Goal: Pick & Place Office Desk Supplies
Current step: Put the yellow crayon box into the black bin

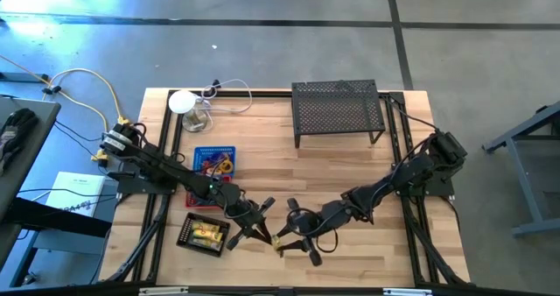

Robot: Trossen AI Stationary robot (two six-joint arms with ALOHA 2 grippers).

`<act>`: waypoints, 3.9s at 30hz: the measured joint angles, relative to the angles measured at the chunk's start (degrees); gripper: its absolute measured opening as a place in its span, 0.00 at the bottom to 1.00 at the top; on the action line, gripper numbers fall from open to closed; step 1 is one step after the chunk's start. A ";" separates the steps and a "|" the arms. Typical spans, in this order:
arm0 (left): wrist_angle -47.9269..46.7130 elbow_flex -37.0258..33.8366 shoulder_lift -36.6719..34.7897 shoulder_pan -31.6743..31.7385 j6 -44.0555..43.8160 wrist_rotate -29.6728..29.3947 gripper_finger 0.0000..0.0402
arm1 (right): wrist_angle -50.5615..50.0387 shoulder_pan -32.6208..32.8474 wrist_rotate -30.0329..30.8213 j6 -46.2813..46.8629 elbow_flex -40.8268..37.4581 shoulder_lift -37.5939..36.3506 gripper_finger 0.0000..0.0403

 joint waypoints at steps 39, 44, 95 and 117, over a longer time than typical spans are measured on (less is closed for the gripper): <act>-0.02 0.11 -0.09 -0.42 0.37 -0.58 0.00 | -3.17 1.52 -0.22 1.43 -0.11 0.00 0.36; 0.02 0.17 -0.39 -0.77 0.55 -0.40 0.00 | -4.39 1.86 -0.08 1.92 -0.11 0.02 0.36; -10.16 0.07 -0.21 -14.87 4.66 -42.08 0.55 | -2.35 15.60 22.57 -3.22 -0.02 0.39 0.56; 11.63 0.09 21.36 -16.05 3.71 -43.24 0.55 | -0.19 19.05 13.29 4.61 -0.02 0.46 0.55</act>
